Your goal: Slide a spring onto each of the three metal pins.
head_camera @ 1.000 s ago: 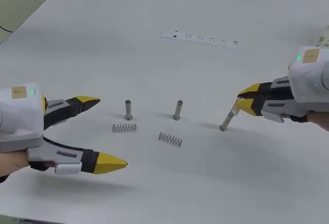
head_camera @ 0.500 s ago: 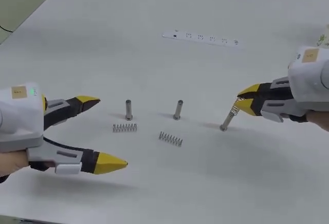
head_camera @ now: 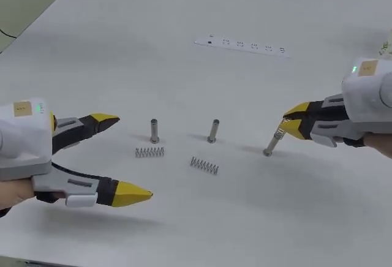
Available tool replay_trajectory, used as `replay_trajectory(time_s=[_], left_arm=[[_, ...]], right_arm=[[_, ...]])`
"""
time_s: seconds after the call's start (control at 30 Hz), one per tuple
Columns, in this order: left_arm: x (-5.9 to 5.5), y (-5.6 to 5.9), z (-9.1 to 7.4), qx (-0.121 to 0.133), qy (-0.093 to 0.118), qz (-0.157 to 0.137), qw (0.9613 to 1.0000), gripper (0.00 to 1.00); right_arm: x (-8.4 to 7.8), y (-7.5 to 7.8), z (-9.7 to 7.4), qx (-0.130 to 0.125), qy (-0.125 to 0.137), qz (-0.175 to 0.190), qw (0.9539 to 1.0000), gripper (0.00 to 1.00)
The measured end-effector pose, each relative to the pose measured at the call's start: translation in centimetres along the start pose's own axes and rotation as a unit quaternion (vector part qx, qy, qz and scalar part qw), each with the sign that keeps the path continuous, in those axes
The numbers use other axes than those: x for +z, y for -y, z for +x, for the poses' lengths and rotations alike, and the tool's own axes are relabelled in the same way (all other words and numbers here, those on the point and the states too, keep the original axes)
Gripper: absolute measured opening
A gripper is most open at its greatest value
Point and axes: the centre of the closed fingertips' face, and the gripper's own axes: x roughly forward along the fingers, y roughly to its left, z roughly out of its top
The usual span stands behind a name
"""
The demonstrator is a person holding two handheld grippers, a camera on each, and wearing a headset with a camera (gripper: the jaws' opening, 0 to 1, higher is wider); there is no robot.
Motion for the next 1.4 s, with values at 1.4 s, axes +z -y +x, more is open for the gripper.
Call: replay_trajectory(time_s=[1.4], left_arm=[[0.2, -0.6, -0.2, 0.009, 0.001, -0.001, 1.0, 0.98]], right_arm=[[-3.1, -0.9, 3.2, 0.02, -0.03, 0.021, 0.9991, 0.07]])
